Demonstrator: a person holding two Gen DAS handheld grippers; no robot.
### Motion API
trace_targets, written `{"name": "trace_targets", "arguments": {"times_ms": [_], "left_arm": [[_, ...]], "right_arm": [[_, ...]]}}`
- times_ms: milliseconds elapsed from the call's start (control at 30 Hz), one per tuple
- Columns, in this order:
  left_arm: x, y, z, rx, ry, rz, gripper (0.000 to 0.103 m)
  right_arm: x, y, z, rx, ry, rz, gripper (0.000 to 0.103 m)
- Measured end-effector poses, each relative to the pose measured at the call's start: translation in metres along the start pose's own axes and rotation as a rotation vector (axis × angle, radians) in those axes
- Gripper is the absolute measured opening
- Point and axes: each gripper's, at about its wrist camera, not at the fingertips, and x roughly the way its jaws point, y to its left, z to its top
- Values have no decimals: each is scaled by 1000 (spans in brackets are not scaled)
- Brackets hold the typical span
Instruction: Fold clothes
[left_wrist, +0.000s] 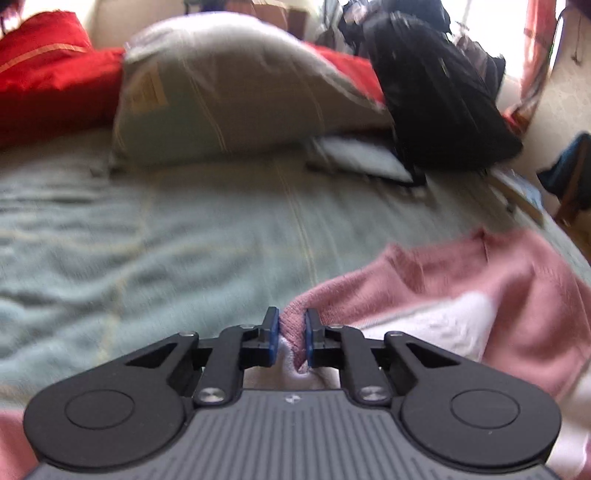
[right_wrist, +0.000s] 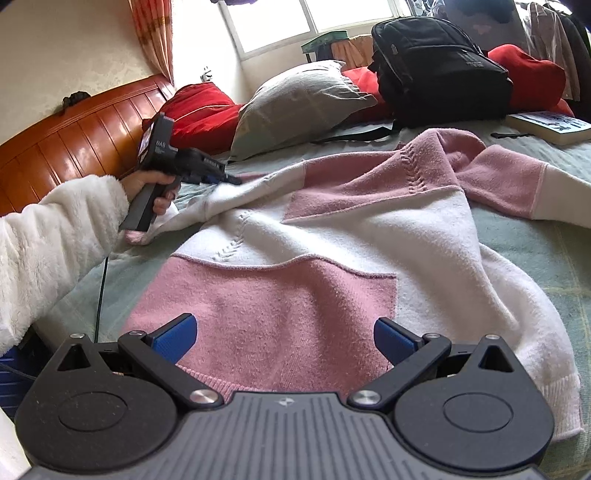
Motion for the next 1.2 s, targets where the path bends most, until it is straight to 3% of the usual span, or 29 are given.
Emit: {"name": "trace_targets", "arguments": {"times_ms": [200, 333, 467, 600, 667, 733, 1067, 1133, 1200], "left_arm": [[6, -8, 33, 31, -96, 75, 12], [21, 1, 36, -26, -65, 136, 19], [5, 9, 37, -69, -144, 189, 21], [-19, 5, 43, -56, -122, 173, 24], [-33, -5, 40, -25, -101, 166, 30], [-48, -16, 32, -17, -68, 136, 42], [-133, -81, -84, 115, 109, 52, 74], [-150, -90, -112, 127, 131, 44, 81], [-167, -99, -144, 147, 139, 64, 82]], "right_arm": [[0, -5, 1, 14, -7, -24, 103], [2, -9, 1, 28, -3, -31, 103], [2, -9, 0, 27, -2, -23, 103], [-2, -5, 0, 23, -9, -3, 103], [-7, -1, 1, 20, -19, 11, 103], [-12, 3, 2, 14, -27, 25, 103], [-33, 32, -5, -79, -21, 17, 103], [-31, 40, -7, -110, 0, -9, 103], [-27, 51, -11, -167, 23, -48, 103]]}}
